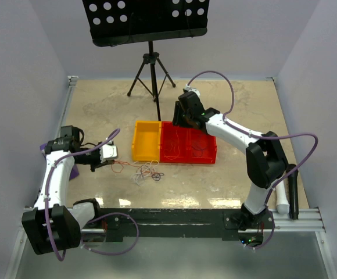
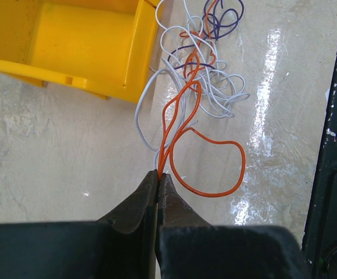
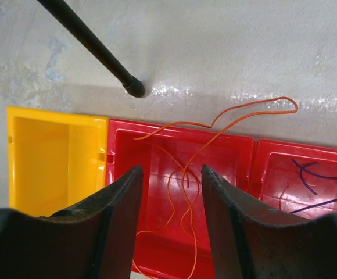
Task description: Untangle the cables
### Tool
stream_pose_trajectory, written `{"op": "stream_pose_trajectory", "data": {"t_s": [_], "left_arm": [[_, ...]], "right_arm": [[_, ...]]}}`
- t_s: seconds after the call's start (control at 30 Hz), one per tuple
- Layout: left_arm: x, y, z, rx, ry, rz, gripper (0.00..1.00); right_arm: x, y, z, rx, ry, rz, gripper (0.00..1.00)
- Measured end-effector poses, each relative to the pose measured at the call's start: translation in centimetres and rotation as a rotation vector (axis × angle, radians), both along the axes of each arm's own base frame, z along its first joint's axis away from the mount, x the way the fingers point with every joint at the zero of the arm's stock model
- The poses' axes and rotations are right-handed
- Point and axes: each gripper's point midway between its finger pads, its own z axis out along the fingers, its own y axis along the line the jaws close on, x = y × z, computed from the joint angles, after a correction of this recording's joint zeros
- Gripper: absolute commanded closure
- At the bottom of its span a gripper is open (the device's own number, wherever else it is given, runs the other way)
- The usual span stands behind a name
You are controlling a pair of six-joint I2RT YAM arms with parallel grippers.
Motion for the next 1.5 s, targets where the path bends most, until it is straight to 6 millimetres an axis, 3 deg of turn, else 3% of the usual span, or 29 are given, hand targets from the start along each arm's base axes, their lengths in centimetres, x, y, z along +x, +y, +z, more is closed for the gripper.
{"op": "stream_pose_trajectory", "data": {"t_s": [0.37,1.23,1.5], "left_arm": [[0.1,0.1,-0.1,0.004,-0.003,0.001,1.00],[0.1,0.3,-0.7,0.019,-0.002,0.004,1.00],[0.2,0.4,-0.9,0.024,-0.003,0.004,1.00]], "right_arm": [[0.1,0.7,-3.2,-0.027,0.043,-0.017,0.58],[0.8,-0.1,-5.2,-0.067,0.033,-0.099,0.62],[0.2,-0.1,-6.0,-0.091,0.038,-0.102,0.61]]}}
